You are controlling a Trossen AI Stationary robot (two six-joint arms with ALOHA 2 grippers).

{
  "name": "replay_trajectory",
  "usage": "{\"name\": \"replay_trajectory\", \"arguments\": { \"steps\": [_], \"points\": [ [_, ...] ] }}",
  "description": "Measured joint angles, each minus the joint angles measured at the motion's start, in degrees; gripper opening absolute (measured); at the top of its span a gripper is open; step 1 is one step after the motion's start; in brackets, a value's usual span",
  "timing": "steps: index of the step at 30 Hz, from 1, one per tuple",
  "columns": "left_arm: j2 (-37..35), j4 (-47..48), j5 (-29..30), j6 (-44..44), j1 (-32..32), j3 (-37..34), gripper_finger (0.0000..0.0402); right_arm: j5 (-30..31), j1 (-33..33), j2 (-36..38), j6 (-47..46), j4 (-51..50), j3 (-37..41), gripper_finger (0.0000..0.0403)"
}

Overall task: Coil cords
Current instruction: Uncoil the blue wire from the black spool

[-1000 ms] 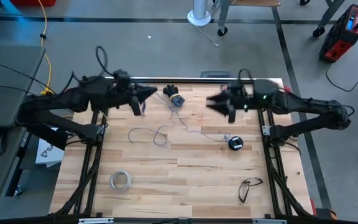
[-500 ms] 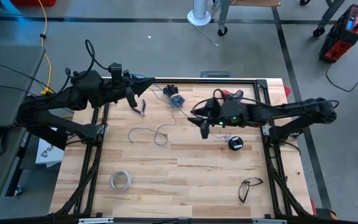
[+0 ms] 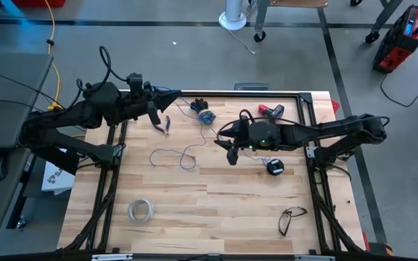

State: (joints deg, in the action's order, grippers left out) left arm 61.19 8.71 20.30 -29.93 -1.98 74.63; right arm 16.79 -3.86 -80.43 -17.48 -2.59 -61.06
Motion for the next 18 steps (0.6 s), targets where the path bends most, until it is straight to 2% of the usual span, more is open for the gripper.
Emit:
{"name": "replay_trajectory", "arguments": {
  "steps": [3, 8, 13, 18],
  "points": [
    [0.00, 0.04, 0.83, 0.04, 0.00, 0.00, 0.0000, 0.21, 0.00, -0.50, 0.01, 0.76, 0.00, 0.0129],
    [-0.08, 1.32, 1.35, 1.94, -0.44, 0.00, 0.0000, 1.28, -0.87, 0.24, -0.37, 0.79, 0.00, 0.0017],
    [-2.30, 8.33, 2.08, 2.18, -2.05, 0.00, 0.0000, 1.85, -2.30, 2.64, -1.50, -4.03, -1.65, 0.0003],
    [-7.94, 19.14, 7.95, 2.11, -3.85, 0.00, 0.0000, 2.47, -3.29, 5.30, -2.33, -11.67, -3.52, 0.0002]
  ]
}}
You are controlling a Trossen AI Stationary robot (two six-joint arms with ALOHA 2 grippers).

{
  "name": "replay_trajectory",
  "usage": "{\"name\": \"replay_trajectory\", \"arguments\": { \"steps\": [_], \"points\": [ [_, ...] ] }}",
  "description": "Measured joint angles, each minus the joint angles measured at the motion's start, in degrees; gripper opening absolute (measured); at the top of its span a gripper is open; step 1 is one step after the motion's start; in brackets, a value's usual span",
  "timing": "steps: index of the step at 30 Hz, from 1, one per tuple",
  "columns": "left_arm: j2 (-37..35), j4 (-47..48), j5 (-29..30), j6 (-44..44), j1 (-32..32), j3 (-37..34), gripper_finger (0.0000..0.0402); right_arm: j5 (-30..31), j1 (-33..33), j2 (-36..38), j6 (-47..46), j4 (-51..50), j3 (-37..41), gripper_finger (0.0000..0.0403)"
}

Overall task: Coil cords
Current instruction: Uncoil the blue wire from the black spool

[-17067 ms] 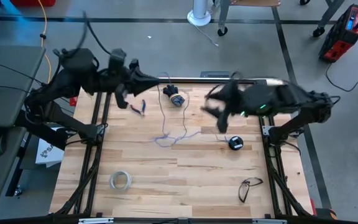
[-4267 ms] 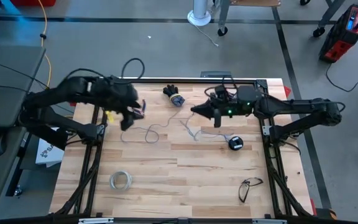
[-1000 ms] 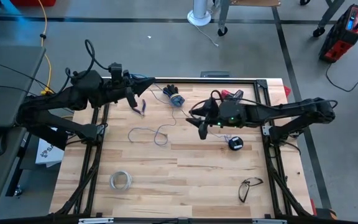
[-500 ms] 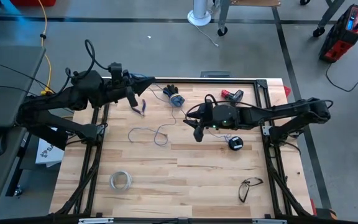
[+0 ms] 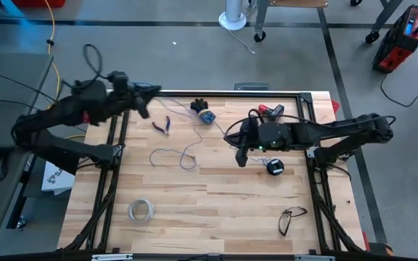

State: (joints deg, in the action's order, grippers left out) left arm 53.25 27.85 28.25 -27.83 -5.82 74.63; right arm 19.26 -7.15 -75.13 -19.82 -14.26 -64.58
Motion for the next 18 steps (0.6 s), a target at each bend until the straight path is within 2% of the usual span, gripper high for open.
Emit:
{"name": "replay_trajectory", "arguments": {
  "steps": [7, 13, 18],
  "points": [
    [-10.10, 9.57, 6.66, -2.91, -0.70, 0.00, 0.0000, 4.49, -1.37, 4.45, -3.79, -9.88, 0.00, 0.0001],
    [-15.85, 18.85, 3.94, -8.98, -0.57, -0.25, 0.0000, 7.29, -1.46, 8.06, -4.78, -12.63, -0.28, 0.0000],
    [-16.33, 25.15, 3.93, -12.49, -0.57, -0.26, 0.0000, 7.52, -1.00, 9.19, -4.34, -13.16, -0.21, 0.0000]
  ]
}}
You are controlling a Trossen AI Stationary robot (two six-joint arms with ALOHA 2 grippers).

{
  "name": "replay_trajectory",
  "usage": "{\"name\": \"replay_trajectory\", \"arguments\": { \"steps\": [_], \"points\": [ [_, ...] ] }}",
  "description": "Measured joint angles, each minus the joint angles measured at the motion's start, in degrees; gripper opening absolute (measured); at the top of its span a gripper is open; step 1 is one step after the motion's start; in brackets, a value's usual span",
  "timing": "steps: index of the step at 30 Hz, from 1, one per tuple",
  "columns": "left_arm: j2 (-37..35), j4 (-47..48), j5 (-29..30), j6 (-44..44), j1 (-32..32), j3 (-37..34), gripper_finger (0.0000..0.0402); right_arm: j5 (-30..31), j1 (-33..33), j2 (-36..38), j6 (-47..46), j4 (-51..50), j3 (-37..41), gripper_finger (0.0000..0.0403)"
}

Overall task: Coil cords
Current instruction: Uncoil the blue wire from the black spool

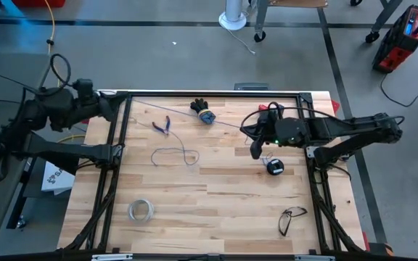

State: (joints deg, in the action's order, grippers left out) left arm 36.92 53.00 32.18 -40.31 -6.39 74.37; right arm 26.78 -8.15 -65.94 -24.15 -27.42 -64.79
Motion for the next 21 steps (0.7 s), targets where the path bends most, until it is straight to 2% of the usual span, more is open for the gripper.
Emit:
{"name": "replay_trajectory", "arguments": {
  "steps": [5, 9, 15, 21],
  "points": [
    [2.42, 1.67, -0.67, 0.85, -0.15, -0.42, 0.0000, -4.85, 1.17, -0.72, -0.36, 0.02, 0.28, 0.0000],
    [5.45, 9.42, -1.72, 0.97, -0.15, -0.42, 0.0014, -7.56, 1.39, -0.88, 0.02, 0.57, 0.28, 0.0000],
    [10.20, 25.22, -6.30, 0.12, -0.15, -0.50, 0.0076, -9.05, 1.41, -0.90, -1.35, -1.31, 0.28, 0.0000],
    [14.64, 33.45, -9.21, -2.55, -0.13, -0.50, 0.0150, -9.35, 1.41, -0.93, -1.49, -1.61, 0.28, 0.0000]
  ]
}}
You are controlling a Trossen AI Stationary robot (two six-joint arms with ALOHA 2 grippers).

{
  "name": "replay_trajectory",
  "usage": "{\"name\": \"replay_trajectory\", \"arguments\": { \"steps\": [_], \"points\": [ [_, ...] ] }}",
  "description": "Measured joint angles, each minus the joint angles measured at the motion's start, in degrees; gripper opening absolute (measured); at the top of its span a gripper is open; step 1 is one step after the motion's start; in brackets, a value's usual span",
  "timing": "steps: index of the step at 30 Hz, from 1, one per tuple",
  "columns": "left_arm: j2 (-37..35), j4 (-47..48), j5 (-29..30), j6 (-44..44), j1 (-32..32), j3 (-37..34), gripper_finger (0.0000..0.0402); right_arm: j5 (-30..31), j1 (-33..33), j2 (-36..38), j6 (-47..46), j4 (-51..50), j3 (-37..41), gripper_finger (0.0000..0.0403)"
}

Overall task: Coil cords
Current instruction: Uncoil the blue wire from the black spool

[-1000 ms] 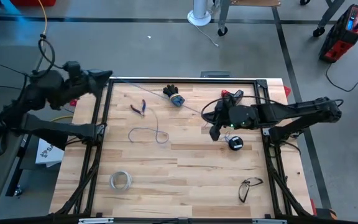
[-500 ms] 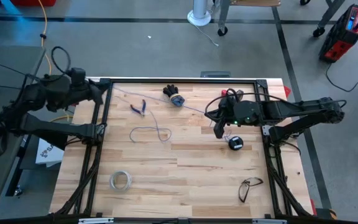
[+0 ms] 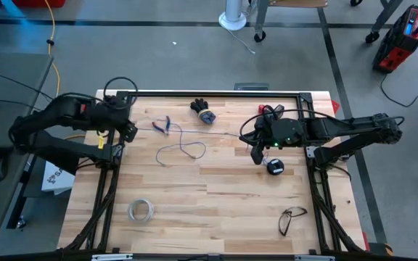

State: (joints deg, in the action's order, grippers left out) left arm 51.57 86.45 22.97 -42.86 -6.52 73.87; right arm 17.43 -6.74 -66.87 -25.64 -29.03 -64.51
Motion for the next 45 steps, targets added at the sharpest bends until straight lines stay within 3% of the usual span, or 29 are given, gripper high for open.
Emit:
{"name": "replay_trajectory", "arguments": {
  "steps": [11, 17, 19, 22, 25, 29, 33, 39, 45],
  "points": [
    [3.02, 0.75, -9.74, 3.53, 0.00, 0.00, 0.0233, -1.59, 0.00, 0.00, -0.05, -1.63, 0.00, 0.0000],
    [2.62, -1.85, -10.46, 5.48, 0.00, 0.76, 0.0243, -1.78, 0.00, 0.00, -0.04, -1.64, 0.00, 0.0000],
    [2.42, -5.19, -10.46, 6.47, 0.01, 1.31, 0.0243, -2.15, 0.00, 0.00, -0.01, -1.63, 0.00, 0.0000],
    [3.01, -19.28, -12.75, 8.21, 0.00, 0.83, 0.0243, -2.57, 0.18, -0.02, 0.01, -1.63, 0.00, 0.0000],
    [7.76, -32.41, -16.25, 12.87, 0.44, -0.47, 0.0243, -2.67, 0.70, -0.02, -0.07, -1.61, -0.02, 0.0000],
    [19.59, -46.49, -18.02, 23.38, 2.13, -1.06, 0.0243, -2.69, 0.81, -0.02, 0.01, -1.63, -0.02, 0.0000],
    [28.77, -57.41, -16.81, 33.44, 3.28, 2.63, 0.0243, -2.82, 0.76, -0.04, 0.10, -1.65, -0.02, 0.0000],
    [37.71, -59.36, -16.59, 44.32, 3.72, 5.47, 0.0243, -3.82, 0.76, -0.04, 0.15, -1.61, -0.02, 0.0000],
    [39.91, -61.55, -17.76, 51.03, 3.98, 7.41, 0.0243, -3.97, 0.76, -0.04, 0.15, -1.63, -0.02, 0.0000]
  ]
}}
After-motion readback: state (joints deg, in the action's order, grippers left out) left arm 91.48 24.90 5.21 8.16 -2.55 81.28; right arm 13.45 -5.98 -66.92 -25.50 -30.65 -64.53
